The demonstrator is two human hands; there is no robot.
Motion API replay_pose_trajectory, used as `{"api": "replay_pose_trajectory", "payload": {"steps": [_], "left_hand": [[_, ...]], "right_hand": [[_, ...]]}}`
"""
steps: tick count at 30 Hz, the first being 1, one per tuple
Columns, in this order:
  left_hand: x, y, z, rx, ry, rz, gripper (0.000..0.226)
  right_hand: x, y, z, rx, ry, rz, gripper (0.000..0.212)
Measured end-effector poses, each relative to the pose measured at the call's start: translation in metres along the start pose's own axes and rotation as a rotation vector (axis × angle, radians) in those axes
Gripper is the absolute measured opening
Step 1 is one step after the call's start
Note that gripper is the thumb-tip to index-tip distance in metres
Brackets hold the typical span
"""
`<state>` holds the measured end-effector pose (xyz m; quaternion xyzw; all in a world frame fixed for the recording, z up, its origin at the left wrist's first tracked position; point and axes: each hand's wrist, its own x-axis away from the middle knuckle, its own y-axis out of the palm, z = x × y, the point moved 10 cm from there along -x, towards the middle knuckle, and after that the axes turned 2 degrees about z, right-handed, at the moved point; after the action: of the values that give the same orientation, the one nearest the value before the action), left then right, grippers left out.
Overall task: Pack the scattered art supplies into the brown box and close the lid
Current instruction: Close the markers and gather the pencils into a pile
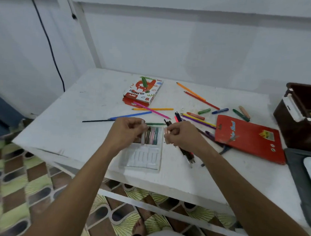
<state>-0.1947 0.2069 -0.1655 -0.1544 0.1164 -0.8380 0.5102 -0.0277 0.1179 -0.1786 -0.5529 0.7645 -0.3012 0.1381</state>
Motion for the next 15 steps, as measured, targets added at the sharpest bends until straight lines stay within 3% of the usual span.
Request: {"api": "replay_pose_trajectory", "payload": {"steps": [4,12,15], "left_hand": [[0.006,-0.032,-0.03,-0.208,-0.021,0.021,0.006],[0.005,-0.044,-0.063,-0.539,-0.024,-0.009,0.033],[0.004,-0.041,-0.069,-0.553,-0.029,-0.057,0.036]], "right_hand": [[-0.012,0.02,0.001,0.018,0.046,0.021,0.038],[-0.02,0.033,0.005,0.11,0.072,0.096,0.031],[-0.021,0.035,0.007,0.099,0.085,0.116,0.03]]}}
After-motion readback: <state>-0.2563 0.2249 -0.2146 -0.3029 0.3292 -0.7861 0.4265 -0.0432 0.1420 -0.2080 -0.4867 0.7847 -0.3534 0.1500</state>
